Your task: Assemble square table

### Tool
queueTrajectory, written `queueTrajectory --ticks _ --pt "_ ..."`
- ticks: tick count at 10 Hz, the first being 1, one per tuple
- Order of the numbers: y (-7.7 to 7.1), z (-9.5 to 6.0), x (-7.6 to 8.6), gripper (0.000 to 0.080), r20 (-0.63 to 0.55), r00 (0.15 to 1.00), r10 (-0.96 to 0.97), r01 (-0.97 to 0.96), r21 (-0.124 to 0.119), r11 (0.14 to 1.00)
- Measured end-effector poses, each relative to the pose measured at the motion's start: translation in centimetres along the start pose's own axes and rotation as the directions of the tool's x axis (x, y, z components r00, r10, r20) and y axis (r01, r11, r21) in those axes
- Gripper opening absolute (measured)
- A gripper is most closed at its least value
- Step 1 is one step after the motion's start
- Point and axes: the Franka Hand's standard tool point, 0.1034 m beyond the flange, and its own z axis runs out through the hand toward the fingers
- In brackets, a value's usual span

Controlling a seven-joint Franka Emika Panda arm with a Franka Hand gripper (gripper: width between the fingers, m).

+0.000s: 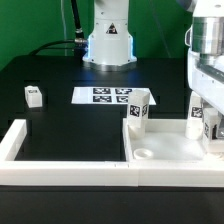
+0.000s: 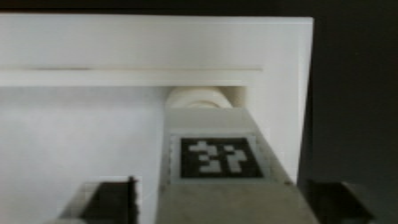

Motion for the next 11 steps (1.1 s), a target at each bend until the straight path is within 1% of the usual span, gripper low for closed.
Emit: queueTrajectory --ticks 1,2,3,6,8,9,10,11 --pt "0.0 0.0 0.0 0.0584 -0.001 1.0 -0.011 0.011 -0.001 1.0" --pt "0.6 0.2 0.0 0.0584 -0.014 0.976 -0.217 0.216 -0.035 0.976" --pt "0.8 0.2 -0.2 0.0638 -0.014 0.958 -0.287 0.286 -0.041 0.957" --pt "0.7 0.2 0.0 0.0649 -0.01 0.886 -0.463 0.462 -0.042 0.886" --pt "0.7 0.2 0.1 0.0649 -0.012 0.799 -0.601 0.6 -0.044 0.799" --pt "0.1 0.0 -0.6 0.0649 -0.081 0.685 -0.724 0.724 -0.039 0.689" --pt "0.1 -0.4 -1.6 0.0649 -0.112 0.536 -0.837 0.836 -0.07 0.544" --pt "0.0 -0.7 -2.0 0.0649 -0.128 0.422 -0.898 0.898 -0.075 0.433"
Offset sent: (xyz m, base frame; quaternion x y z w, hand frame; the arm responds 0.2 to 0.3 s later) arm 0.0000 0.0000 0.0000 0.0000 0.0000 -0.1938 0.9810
